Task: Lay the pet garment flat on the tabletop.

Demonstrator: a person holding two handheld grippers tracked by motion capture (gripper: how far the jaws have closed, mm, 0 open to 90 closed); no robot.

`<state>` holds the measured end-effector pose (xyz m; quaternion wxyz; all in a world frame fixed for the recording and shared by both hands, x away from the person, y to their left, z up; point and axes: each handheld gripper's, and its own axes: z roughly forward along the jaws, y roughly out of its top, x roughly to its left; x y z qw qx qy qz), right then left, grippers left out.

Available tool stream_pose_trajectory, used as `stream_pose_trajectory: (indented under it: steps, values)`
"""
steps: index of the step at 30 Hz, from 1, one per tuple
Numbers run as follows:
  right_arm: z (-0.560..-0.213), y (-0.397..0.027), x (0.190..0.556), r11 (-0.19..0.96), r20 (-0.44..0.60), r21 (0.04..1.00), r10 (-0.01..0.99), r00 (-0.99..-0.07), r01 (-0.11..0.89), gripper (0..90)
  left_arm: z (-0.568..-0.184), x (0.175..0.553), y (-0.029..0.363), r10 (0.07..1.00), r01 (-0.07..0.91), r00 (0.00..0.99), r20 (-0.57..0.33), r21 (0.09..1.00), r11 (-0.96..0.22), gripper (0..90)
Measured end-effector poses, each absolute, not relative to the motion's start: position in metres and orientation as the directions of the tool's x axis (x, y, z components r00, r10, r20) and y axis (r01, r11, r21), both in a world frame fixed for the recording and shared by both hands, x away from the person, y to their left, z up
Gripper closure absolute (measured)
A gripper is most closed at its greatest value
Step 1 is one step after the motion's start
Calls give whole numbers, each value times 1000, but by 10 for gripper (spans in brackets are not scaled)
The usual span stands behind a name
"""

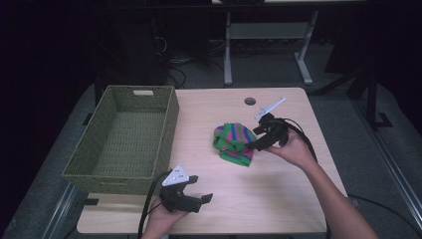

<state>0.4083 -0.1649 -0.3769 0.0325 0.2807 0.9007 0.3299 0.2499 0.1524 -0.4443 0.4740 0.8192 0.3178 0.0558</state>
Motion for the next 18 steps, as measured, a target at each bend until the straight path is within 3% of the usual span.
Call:
stream_pose_trajectory:
  steps: [18]
  values:
    - [-388, -124, 436, 677, 95, 542, 540, -836, 499, 211, -445, 251, 154, 575, 472, 790, -214, 810, -347, 170]
